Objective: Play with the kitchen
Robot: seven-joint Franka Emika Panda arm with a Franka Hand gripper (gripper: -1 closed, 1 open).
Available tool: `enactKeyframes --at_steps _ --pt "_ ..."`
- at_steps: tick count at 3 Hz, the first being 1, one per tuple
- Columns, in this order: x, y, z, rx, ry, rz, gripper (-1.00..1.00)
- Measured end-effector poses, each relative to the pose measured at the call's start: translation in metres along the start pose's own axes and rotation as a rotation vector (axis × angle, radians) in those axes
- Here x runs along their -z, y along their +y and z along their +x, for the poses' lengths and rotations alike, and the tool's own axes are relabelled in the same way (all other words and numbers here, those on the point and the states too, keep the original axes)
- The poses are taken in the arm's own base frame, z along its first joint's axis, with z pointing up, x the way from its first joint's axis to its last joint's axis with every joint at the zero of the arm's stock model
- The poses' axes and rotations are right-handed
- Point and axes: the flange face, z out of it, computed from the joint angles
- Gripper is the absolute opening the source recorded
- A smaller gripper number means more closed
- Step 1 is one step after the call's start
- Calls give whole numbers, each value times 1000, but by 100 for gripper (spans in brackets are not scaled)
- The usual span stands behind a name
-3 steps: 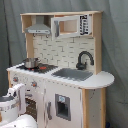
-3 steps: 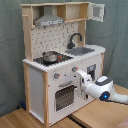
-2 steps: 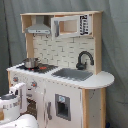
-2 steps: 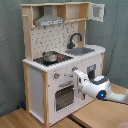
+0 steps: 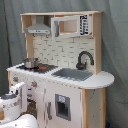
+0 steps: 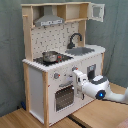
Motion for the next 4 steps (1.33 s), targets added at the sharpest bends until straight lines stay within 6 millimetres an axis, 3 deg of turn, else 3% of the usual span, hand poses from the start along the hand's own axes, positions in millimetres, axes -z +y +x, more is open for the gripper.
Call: enactKeyframes --at_steps 2,4 --pt "49 -15 -1 -27 7 -46 -100" --pt "77 -28 9 -60 -25 -113 -100"
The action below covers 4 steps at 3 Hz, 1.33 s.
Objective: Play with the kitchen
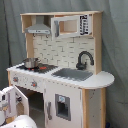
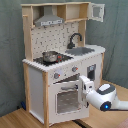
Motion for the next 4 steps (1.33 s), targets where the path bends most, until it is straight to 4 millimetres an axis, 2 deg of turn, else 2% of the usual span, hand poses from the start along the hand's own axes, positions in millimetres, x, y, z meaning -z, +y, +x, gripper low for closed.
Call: enactKeyframes --at_steps 4 --pt "52 -30 25 -45 -67 -138 -100"
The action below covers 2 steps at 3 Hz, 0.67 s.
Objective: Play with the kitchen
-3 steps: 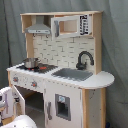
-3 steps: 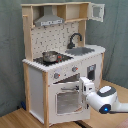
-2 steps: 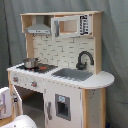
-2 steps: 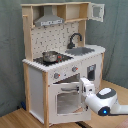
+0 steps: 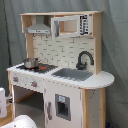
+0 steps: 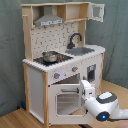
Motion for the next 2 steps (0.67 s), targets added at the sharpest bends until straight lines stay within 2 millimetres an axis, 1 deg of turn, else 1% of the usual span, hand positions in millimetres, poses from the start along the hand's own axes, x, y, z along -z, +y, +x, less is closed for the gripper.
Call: enactKeyframes --at_steps 1,2 --pt "13 -6 7 -19 -23 -21 -100" --pt "24 -3 20 -47 -33 -43 -100"
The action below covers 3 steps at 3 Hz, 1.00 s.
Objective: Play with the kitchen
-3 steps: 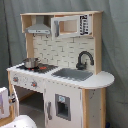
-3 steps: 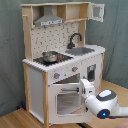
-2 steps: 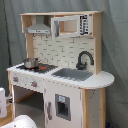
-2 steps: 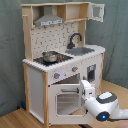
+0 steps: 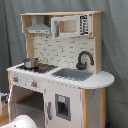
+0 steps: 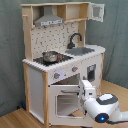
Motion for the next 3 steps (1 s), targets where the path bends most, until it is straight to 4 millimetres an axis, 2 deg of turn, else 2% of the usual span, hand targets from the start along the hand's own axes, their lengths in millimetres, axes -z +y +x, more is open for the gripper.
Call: enactKeyframes --at_steps 1,2,3 --pt "1 1 2 -4 -1 -3 100" --pt "3 3 6 -11 -3 -12 100" --pt "32 0 23 0 20 -6 100"
